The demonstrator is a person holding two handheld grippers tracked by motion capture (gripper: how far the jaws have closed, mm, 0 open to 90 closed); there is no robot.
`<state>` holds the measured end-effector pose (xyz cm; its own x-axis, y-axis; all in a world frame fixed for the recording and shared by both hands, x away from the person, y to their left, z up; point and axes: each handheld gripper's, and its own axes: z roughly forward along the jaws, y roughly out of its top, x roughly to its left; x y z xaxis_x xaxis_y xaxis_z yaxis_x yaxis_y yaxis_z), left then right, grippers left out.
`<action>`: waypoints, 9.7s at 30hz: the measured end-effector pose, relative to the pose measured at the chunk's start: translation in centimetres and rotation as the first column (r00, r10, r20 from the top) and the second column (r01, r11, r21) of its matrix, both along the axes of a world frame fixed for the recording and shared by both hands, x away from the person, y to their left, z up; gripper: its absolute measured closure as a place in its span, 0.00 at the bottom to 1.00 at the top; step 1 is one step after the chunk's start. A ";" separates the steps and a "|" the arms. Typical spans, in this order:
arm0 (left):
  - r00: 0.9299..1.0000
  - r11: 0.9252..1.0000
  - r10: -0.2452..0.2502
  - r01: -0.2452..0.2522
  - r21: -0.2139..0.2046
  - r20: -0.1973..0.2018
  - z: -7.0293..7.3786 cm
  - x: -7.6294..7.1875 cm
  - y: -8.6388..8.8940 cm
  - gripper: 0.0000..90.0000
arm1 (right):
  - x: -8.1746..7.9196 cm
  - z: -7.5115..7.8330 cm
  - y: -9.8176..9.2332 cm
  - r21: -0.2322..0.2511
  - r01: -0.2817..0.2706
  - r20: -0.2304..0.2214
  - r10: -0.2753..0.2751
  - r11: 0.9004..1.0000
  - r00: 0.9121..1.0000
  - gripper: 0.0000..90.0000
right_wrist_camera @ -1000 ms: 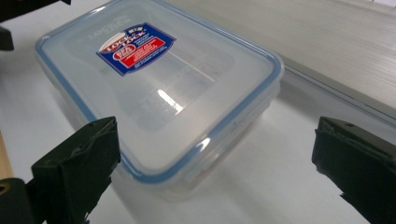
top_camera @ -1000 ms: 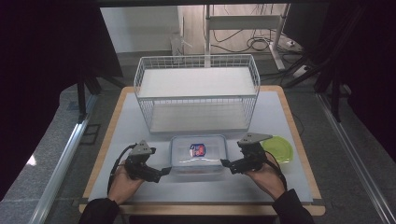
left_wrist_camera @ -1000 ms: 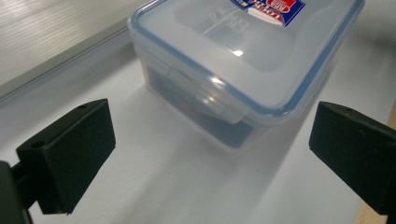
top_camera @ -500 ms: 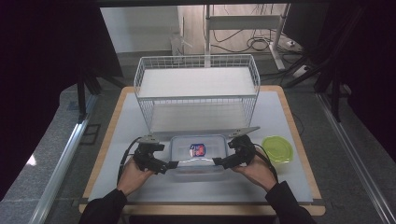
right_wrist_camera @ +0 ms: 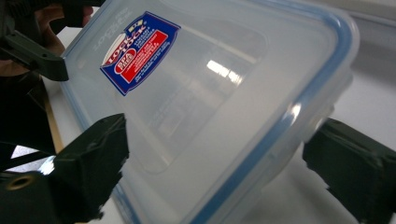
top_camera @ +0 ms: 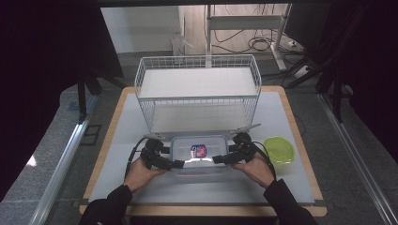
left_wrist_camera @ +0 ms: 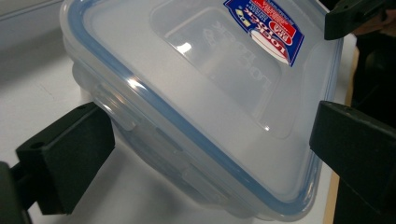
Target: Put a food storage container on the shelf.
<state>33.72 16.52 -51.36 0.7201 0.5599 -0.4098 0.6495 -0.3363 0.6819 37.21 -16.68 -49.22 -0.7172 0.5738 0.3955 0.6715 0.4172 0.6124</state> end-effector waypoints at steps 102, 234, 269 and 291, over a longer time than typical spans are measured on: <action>0.945 0.963 0.213 -0.160 -0.218 0.248 20.2 10.4 4.1 0.54 | 9.1 19.7 -1.1 0.299 0.148 0.240 -0.225 0.943 0.944 0.58; 0.894 0.976 0.208 -0.214 -0.030 0.396 15.2 8.3 3.1 0.59 | 8.2 14.4 1.6 0.098 0.198 0.438 -0.221 0.975 0.871 0.85; 0.895 0.988 0.079 -0.129 0.086 0.440 6.5 -3.7 1.4 0.03 | -1.8 7.8 -1.9 0.068 0.088 0.447 -0.109 0.994 0.888 0.11; 0.900 0.980 0.042 -0.122 0.158 0.434 0.3 -7.9 2.6 0.00 | -7.0 1.0 -2.4 -0.081 0.013 0.425 0.023 0.997 0.905 0.07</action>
